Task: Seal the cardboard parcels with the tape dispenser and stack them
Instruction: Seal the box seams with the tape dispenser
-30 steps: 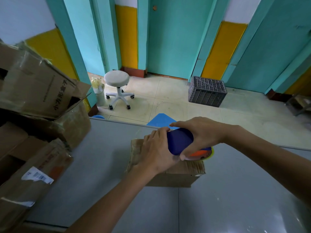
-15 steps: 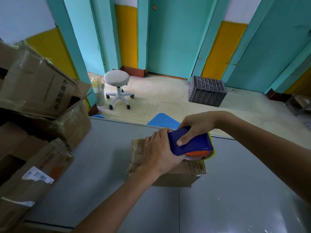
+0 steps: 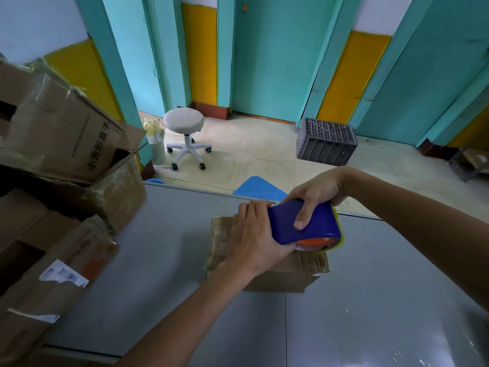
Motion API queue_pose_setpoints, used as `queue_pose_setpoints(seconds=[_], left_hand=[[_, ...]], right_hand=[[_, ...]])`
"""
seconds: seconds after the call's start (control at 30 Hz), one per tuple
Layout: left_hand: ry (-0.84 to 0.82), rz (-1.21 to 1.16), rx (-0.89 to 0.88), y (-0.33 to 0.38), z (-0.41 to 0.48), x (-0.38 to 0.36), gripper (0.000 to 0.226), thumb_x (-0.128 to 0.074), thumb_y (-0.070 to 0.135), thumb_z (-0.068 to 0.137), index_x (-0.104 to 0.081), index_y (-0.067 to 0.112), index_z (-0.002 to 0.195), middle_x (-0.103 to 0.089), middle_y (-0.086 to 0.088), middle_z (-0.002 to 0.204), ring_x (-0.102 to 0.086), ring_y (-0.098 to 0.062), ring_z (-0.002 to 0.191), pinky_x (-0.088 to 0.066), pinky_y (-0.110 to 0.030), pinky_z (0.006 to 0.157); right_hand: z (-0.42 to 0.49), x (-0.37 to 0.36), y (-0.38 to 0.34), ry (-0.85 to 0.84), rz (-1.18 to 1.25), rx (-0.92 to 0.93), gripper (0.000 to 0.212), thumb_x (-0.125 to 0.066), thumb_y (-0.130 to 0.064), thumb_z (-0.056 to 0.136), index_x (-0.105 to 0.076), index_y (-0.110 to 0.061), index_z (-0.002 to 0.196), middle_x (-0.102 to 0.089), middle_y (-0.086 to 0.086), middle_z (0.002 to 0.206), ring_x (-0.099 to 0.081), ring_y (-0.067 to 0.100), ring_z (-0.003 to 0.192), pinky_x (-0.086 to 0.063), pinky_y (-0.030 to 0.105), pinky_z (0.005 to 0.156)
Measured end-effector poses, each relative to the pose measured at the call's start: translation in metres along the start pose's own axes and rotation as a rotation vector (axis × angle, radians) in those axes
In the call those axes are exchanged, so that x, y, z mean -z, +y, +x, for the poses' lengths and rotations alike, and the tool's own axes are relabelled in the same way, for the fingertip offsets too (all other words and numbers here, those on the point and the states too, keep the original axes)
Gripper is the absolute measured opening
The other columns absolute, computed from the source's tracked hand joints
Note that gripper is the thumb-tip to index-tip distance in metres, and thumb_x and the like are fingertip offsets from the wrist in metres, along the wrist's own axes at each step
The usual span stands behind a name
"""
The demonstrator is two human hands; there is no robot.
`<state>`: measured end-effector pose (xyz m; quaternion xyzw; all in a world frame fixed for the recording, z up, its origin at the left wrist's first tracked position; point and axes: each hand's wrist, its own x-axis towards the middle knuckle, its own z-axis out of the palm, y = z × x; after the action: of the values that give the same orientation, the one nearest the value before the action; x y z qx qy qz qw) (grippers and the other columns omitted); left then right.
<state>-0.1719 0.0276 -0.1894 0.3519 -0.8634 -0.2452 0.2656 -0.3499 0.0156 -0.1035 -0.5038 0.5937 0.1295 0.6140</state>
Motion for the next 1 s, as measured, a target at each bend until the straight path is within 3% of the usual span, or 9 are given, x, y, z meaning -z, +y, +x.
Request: queue_pose_setpoints(seconds=[0.1, 0.17, 0.27, 0.4, 0.5, 0.6, 0.73, 1.0], left_hand=[[-0.13, -0.025, -0.036, -0.004, -0.001, 0.011, 0.101, -0.074, 0.064, 0.058, -0.03, 0.018, 0.136, -0.037, 0.003, 0.136, -0.033, -0.011, 0.122, -0.036, -0.025, 0.099], [-0.242, 0.0, -0.077, -0.016, -0.004, 0.025, 0.118, -0.072, 0.07, 0.053, -0.014, 0.023, 0.144, -0.019, 0.006, 0.149, -0.017, -0.009, 0.134, -0.019, -0.028, 0.112], [-0.358, 0.105, -0.03, -0.051, -0.01, 0.044, 0.136, -0.072, 0.075, 0.046, 0.002, 0.023, 0.148, 0.006, 0.012, 0.154, 0.009, 0.0, 0.136, 0.003, -0.029, 0.114], [-0.566, 0.368, 0.022, -0.079, -0.013, 0.049, 0.139, -0.066, 0.079, 0.052, 0.019, 0.02, 0.146, 0.023, 0.004, 0.154, 0.025, -0.005, 0.133, 0.011, -0.037, 0.115], [-0.566, 0.462, -0.062, -0.08, -0.011, 0.037, 0.133, -0.059, 0.08, 0.059, 0.019, 0.017, 0.146, 0.028, -0.001, 0.153, 0.031, -0.011, 0.134, 0.013, -0.044, 0.115], [-0.547, 0.435, -0.093, -0.079, -0.008, 0.034, 0.128, -0.062, 0.074, 0.062, 0.016, 0.016, 0.147, 0.02, 0.0, 0.155, 0.023, -0.014, 0.14, 0.01, -0.04, 0.116], [-0.496, 0.353, -0.09, -0.077, -0.007, 0.038, 0.118, -0.071, 0.066, 0.06, -0.007, 0.019, 0.147, -0.014, 0.003, 0.149, -0.012, -0.014, 0.137, -0.013, -0.032, 0.112], [-0.537, 0.415, -0.043, -0.078, -0.002, 0.039, 0.115, -0.071, 0.069, 0.058, -0.009, 0.024, 0.144, -0.017, 0.005, 0.145, -0.018, -0.012, 0.131, -0.017, -0.032, 0.111]], right_hand=[[-0.002, -0.005, 0.001, 0.033, 0.018, 0.011, 0.051, -0.07, -0.026, 0.07, -0.053, -0.014, 0.117, -0.066, 0.004, 0.105, -0.067, 0.015, 0.086, -0.055, 0.025, 0.066], [-0.005, -0.009, 0.001, 0.03, 0.036, 0.023, 0.049, -0.066, -0.023, 0.073, -0.053, -0.014, 0.119, -0.066, 0.004, 0.104, -0.066, 0.016, 0.087, -0.056, 0.025, 0.066], [-0.01, -0.014, 0.004, 0.042, 0.038, 0.038, 0.054, -0.066, -0.026, 0.073, -0.05, -0.021, 0.124, -0.065, 0.001, 0.11, -0.066, 0.017, 0.093, -0.056, 0.027, 0.071], [-0.012, -0.017, 0.004, 0.083, 0.073, 0.047, 0.048, -0.065, -0.03, 0.071, -0.051, -0.035, 0.117, -0.065, -0.002, 0.111, -0.066, 0.016, 0.094, -0.057, 0.029, 0.073], [-0.009, -0.015, 0.001, 0.088, 0.096, 0.018, 0.043, -0.065, -0.033, 0.07, -0.054, -0.035, 0.112, -0.066, -0.001, 0.109, -0.066, 0.018, 0.094, -0.057, 0.027, 0.071], [-0.005, -0.012, 0.001, 0.104, 0.098, 0.011, 0.046, -0.066, -0.033, 0.069, -0.055, -0.033, 0.114, -0.068, 0.001, 0.109, -0.067, 0.019, 0.092, -0.057, 0.028, 0.071], [-0.011, -0.011, 0.005, 0.082, 0.109, 0.04, 0.048, -0.066, -0.029, 0.069, -0.055, -0.03, 0.116, -0.07, 0.0, 0.103, -0.068, 0.017, 0.086, -0.056, 0.026, 0.066], [-0.049, -0.015, 0.059, 0.129, 0.098, 0.126, 0.055, -0.066, -0.026, 0.071, -0.052, -0.03, 0.124, -0.069, -0.002, 0.108, -0.067, 0.019, 0.094, -0.056, 0.026, 0.071]])
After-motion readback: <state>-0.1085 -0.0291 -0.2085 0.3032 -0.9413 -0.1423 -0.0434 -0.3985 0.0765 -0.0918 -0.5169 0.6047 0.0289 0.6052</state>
